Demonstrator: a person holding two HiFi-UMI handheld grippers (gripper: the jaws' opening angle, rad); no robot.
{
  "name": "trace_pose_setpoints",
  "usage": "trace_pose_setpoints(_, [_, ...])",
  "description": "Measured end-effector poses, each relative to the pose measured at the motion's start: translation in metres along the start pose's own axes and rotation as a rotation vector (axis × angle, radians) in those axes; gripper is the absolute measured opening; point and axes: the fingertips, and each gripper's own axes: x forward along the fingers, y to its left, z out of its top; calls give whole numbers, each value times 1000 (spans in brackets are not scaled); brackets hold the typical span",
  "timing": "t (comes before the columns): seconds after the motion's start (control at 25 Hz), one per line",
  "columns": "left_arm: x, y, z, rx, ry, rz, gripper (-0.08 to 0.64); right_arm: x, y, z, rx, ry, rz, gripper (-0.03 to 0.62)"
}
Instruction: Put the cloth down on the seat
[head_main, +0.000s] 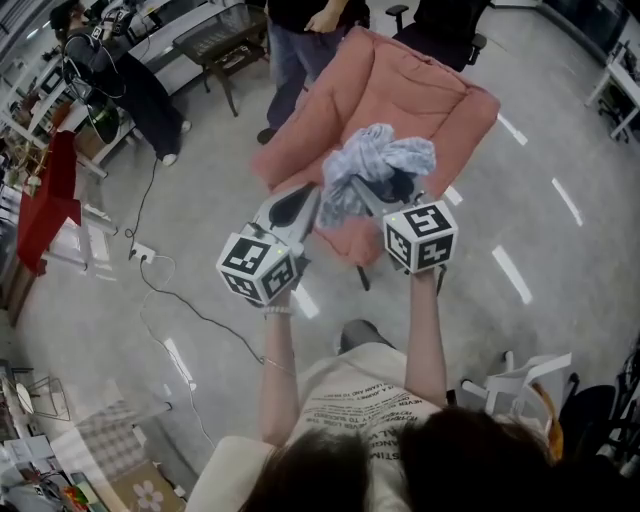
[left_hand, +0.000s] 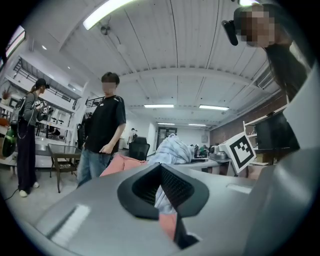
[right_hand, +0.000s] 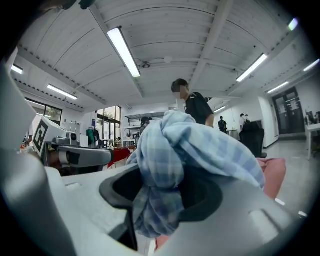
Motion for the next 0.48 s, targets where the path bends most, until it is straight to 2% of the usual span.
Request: trace_pose_setpoints(0.48, [68, 51, -4, -80, 3, -12, -2, 60, -49, 7, -18, 74, 15, 216])
